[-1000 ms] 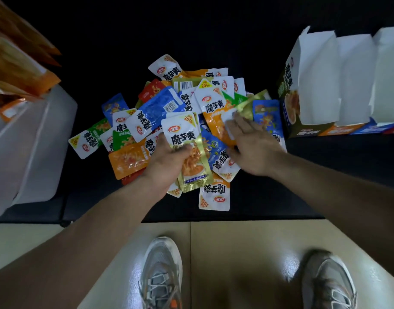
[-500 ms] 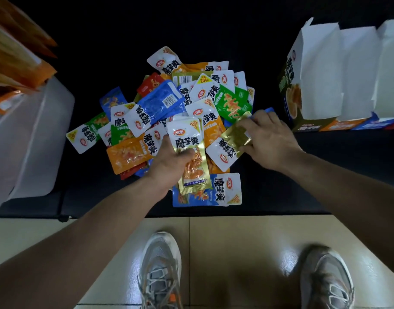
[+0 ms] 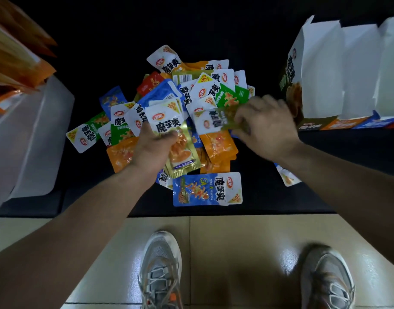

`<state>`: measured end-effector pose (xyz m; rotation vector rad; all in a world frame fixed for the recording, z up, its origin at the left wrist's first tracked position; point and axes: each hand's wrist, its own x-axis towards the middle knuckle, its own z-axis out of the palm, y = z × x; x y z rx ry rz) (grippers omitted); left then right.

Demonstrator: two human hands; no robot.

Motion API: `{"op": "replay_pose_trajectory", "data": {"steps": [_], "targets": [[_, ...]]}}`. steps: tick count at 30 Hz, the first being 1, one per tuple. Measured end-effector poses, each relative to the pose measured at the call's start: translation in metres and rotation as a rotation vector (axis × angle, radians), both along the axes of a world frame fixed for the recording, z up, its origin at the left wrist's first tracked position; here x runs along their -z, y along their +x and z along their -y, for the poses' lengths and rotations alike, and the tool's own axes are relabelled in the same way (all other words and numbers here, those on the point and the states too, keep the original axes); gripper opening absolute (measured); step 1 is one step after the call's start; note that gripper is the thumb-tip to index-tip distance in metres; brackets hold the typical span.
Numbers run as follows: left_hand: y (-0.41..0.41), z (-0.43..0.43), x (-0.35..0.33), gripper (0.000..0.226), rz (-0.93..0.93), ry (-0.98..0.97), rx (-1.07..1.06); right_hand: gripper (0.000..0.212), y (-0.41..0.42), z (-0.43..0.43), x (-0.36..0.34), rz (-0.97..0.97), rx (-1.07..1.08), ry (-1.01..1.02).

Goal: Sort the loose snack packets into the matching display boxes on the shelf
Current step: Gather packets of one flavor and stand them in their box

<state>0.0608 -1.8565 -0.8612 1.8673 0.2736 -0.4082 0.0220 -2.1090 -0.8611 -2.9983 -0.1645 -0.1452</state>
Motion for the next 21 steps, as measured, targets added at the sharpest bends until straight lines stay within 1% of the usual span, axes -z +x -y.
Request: {"op": "replay_pose_trajectory", "data": {"steps": [2, 3, 4, 6, 7, 9, 10, 11, 12, 14, 15, 18, 20, 21], "targets": [[0.003, -0.005, 0.002, 0.039, -0.001, 0.004, -0.039, 0.045, -0.009, -0.008, 0.008, -0.219, -0.067, 0.049], [0.003, -0.007, 0.004, 0.037, -0.007, -0.002, -0.056, 0.048, -0.014, -0.012, 0.012, -0.252, -0.068, 0.095], [0.002, -0.008, 0.005, 0.035, -0.007, -0.003, -0.064, 0.046, -0.015, -0.013, 0.015, -0.216, -0.045, 0.138], [-0.001, -0.009, 0.005, 0.035, -0.006, 0.007, -0.055, 0.040, -0.012, -0.013, 0.018, -0.110, 0.016, 0.147], [-0.001, -0.009, 0.006, 0.036, -0.013, 0.010, -0.048, 0.047, -0.008, -0.013, 0.016, -0.120, 0.030, 0.128], [-0.002, -0.008, 0.007, 0.038, -0.041, -0.003, -0.025, 0.072, 0.003, -0.011, 0.012, -0.236, 0.015, 0.088], [-0.003, -0.007, 0.006, 0.039, -0.057, -0.010, -0.010, 0.080, 0.007, -0.011, 0.011, -0.276, 0.023, 0.071], [-0.004, -0.005, 0.005, 0.039, -0.065, -0.011, 0.002, 0.083, 0.009, -0.011, 0.010, -0.284, 0.039, 0.059], [-0.005, -0.004, 0.004, 0.039, -0.062, -0.012, 0.012, 0.080, 0.009, -0.011, 0.010, -0.269, 0.056, 0.052], [-0.006, -0.003, 0.003, 0.037, -0.053, -0.024, 0.028, 0.069, 0.007, -0.012, 0.010, -0.241, 0.090, 0.061], [-0.006, -0.003, 0.003, 0.037, -0.055, -0.027, 0.032, 0.069, 0.006, -0.011, 0.011, -0.247, 0.113, 0.084], [-0.006, -0.001, 0.001, 0.037, -0.083, -0.026, 0.047, 0.092, 0.006, -0.009, 0.011, -0.324, 0.162, 0.159], [-0.007, -0.002, 0.001, 0.036, -0.084, -0.033, 0.049, 0.105, 0.007, -0.007, 0.008, -0.368, 0.191, 0.118], [-0.007, -0.002, 0.001, 0.036, -0.082, -0.035, 0.053, 0.108, 0.007, -0.007, 0.006, -0.389, 0.213, 0.096]]}}
